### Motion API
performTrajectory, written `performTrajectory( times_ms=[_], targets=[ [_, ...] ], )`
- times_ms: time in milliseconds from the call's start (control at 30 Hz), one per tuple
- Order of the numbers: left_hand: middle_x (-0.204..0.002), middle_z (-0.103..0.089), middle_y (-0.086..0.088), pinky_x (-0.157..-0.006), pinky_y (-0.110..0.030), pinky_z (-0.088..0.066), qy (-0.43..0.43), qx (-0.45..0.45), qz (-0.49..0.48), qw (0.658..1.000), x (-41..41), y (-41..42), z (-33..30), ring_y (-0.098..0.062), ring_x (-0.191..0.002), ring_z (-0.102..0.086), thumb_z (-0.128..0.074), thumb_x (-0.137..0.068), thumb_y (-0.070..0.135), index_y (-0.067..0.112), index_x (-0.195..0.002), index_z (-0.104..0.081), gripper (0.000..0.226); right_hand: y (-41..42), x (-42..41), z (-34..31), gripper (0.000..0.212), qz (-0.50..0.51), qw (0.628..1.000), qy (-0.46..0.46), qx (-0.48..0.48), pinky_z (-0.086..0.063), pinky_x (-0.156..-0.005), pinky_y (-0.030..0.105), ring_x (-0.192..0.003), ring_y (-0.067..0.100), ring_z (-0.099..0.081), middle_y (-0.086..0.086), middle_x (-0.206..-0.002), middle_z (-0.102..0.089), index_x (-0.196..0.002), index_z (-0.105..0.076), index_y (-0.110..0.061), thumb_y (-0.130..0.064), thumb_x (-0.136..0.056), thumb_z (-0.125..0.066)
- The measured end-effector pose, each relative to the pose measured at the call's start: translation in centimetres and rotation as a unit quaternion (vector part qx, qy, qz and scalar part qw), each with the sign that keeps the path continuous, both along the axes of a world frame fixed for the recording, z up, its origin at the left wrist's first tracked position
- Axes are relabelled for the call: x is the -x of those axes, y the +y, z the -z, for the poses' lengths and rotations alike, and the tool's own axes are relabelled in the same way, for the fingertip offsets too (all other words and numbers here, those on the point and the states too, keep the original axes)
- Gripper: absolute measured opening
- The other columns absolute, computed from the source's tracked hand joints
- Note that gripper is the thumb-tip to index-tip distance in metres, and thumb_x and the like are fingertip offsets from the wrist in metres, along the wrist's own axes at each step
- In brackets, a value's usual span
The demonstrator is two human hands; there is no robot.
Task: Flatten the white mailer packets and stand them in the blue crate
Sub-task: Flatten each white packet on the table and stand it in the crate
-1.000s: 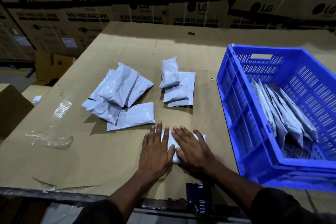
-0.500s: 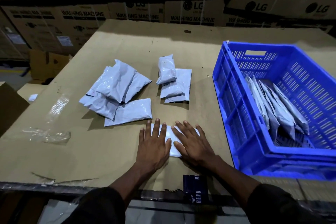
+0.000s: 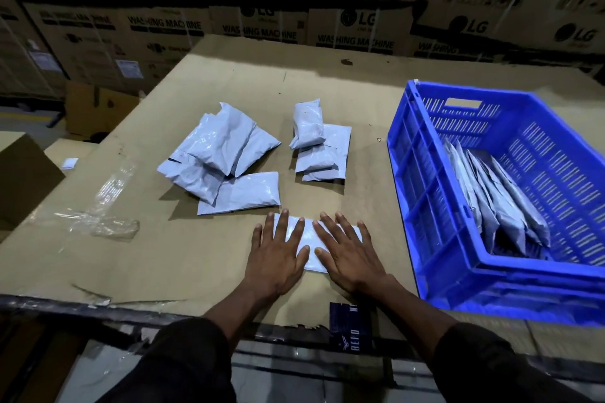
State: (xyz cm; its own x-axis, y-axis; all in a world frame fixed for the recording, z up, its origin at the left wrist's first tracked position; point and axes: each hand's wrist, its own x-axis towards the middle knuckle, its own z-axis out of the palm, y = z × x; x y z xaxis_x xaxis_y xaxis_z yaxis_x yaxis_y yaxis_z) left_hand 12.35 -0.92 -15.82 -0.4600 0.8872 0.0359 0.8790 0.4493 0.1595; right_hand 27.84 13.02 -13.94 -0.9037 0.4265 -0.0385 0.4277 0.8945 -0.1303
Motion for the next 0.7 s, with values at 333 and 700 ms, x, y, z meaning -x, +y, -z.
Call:
performTrajectory(
  times_ms=[333,700],
  targets=[
    [-0.173,0.003,-0.009,-0.123,-0.057,-0.006,-0.025,0.035,0.008,0.999,0.2,-0.1,-0.5,-0.037,-0.158,0.003,0.014,-0.088,0.067,0.031,-0.165,-0.005,0.087,-0.1,-0.6,-1.4,0.069,-0.022,0.997,-0.043,0.054,0.007,-0.12,0.055,-0.152,0.015,0.018,-0.017,-0.165,0.017,-0.158,0.006,-0.04,-0.07,-0.097,-0.01],
    [-0.167,-0.027,-0.011,-0.113,-0.061,-0.033,-0.003,-0.088,0.063,0.994,-0.4,-2.4,-0.3,-0.04,-0.153,-0.025,-0.05,-0.088,0.066,0.02,-0.159,-0.03,0.087,-0.4,-2.0,-2.7,0.053,-0.055,0.998,0.004,-0.014,-0.033,-0.111,0.052,-0.145,0.027,-0.032,-0.006,-0.162,-0.028,-0.151,-0.036,-0.03,-0.053,-0.104,-0.027]
  ],
)
